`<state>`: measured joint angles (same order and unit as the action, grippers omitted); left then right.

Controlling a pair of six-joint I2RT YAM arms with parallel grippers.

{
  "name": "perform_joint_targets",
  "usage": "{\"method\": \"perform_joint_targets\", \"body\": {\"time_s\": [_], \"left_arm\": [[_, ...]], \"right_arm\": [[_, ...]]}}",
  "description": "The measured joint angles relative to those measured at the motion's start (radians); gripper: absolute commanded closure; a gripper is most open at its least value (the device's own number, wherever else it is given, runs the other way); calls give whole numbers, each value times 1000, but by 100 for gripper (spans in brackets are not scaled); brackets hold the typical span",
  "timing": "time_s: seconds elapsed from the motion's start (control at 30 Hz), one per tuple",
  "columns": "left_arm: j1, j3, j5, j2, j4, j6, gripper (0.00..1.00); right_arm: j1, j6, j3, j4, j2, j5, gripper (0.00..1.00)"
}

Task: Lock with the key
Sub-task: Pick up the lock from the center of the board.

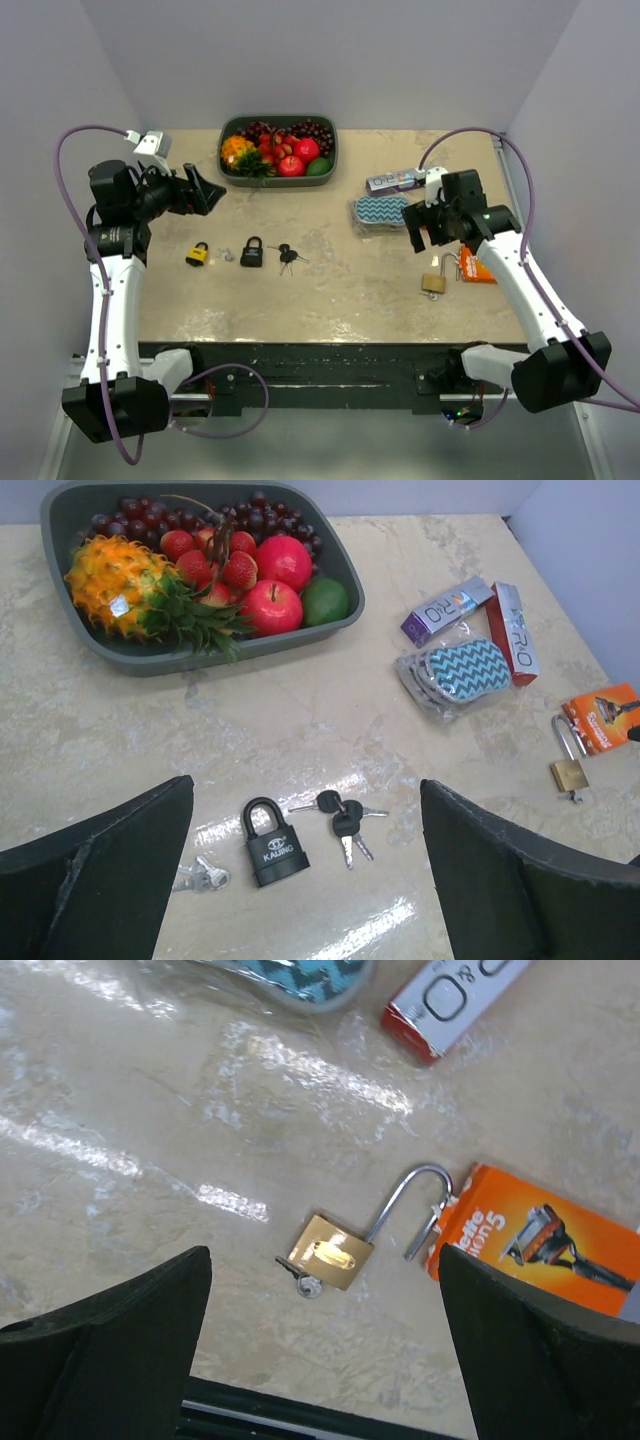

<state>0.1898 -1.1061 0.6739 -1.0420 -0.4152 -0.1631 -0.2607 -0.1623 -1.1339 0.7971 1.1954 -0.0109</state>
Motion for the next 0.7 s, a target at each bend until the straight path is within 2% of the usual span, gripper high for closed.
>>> {"method": "perform_joint_targets", "body": {"time_s": [0.2, 0.37, 0.47, 0.53, 0.7], "left_arm": [[0, 0, -5, -21, 20, -35, 1], [0, 0, -19, -34, 27, -46, 1], [0, 0, -26, -35, 35, -56, 1], [0, 0, -29, -40, 38, -63, 1], [0, 0, -34, -67, 41, -71, 1]], "right_arm": [[42, 80, -44, 58, 97, -80, 2], [88, 171, -107, 97, 209, -50, 1], [151, 252, -104, 108, 230, -9, 9], [187, 314, -44, 98, 216, 1, 12], [189, 400, 159, 122, 214, 1, 13]]}}
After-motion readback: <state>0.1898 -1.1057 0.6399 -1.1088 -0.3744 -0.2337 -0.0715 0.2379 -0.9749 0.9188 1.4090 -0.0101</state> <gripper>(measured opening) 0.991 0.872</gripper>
